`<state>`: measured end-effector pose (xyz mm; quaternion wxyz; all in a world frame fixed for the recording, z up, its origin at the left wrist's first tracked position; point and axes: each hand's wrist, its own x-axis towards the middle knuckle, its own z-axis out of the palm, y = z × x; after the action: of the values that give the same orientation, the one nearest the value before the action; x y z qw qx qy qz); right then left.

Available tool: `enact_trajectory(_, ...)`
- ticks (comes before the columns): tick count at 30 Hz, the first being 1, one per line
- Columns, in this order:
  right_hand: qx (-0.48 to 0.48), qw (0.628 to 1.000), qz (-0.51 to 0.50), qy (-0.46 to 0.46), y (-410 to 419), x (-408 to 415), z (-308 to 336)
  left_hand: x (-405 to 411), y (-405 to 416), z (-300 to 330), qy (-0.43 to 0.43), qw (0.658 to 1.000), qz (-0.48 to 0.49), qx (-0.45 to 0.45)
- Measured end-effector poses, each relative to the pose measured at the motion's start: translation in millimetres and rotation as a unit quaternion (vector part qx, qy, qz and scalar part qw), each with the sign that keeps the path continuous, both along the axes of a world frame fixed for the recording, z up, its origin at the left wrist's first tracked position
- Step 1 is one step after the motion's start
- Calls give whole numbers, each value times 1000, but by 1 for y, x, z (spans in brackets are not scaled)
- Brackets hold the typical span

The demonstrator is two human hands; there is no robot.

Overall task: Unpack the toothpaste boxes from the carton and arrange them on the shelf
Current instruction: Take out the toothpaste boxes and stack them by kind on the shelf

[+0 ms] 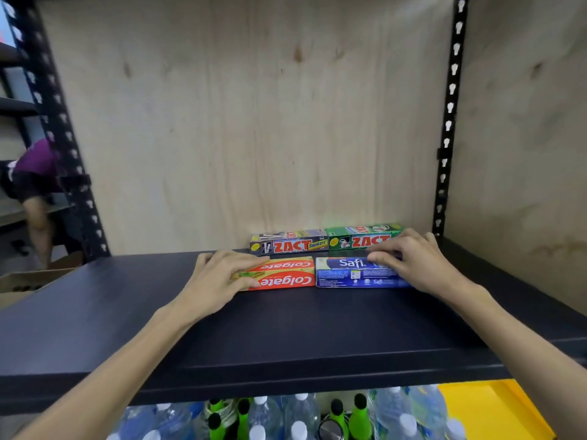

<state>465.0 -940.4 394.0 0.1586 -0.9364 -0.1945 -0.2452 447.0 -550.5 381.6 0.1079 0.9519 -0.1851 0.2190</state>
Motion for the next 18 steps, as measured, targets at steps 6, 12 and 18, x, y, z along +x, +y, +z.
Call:
enact_trajectory(6,15,998,65,-14,-21,17,-9,33,-9,-5,-15,998,-21,-52)
enact_trajectory(12,-97,994,-10,-52,-28,49,-13,67,-23,-13,-43,995,-50,-69)
enact_trajectory(18,-66,997,-30,-28,-23,81,-20,91,-35,-15,-75,995,-42,-54)
